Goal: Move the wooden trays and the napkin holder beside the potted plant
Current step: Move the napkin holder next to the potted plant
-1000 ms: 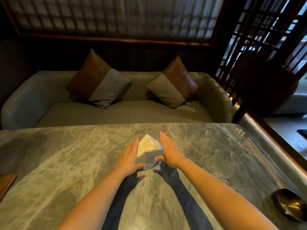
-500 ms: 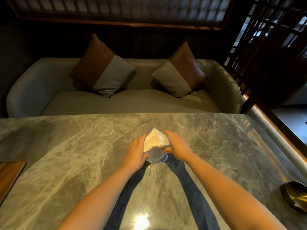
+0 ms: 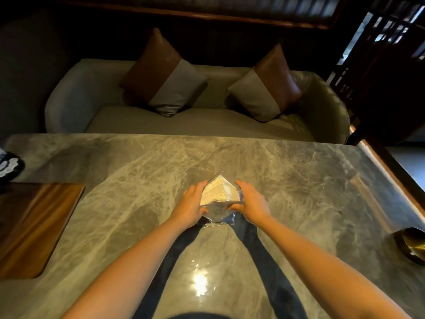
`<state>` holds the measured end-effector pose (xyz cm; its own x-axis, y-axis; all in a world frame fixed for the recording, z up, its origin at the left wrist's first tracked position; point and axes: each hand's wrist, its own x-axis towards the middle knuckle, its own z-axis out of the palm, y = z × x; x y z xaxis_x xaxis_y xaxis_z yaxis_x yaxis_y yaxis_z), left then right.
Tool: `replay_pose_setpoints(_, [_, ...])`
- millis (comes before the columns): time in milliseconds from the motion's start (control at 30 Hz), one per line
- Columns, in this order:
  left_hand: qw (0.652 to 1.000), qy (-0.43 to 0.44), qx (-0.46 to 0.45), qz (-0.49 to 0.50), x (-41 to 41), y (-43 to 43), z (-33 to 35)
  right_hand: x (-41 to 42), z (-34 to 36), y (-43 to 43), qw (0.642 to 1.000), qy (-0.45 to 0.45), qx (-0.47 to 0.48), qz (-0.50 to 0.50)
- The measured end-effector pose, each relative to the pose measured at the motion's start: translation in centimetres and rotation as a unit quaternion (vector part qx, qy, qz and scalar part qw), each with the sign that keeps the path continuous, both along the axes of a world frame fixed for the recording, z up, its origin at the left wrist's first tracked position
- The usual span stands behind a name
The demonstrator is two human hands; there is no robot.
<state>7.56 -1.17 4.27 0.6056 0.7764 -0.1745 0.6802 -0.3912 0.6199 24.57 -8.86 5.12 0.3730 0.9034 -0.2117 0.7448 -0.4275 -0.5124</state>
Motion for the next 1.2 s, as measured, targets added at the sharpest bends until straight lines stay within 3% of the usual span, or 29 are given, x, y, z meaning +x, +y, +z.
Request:
replay_pose_setpoints(600, [0.979,-0.009,-0.011,0.203,-28.8,-5.7,1.0,-26.2,0.3,2.5,0.97,-0.003,-0.01,0.244])
replay_pose_setpoints(933, [0.92,-0.065,-0.001,0.387,-44.2,-7.7,3.3,-42.8,3.1,6.3,0.919,-0.001,0.033,0.394])
replay_pose_setpoints(1200, [0.873,-0.077,0.026,0.481,-54.2,-6.6,4.1,-54.7,4.7,10.4,0.876,-0.016,0.033,0.481])
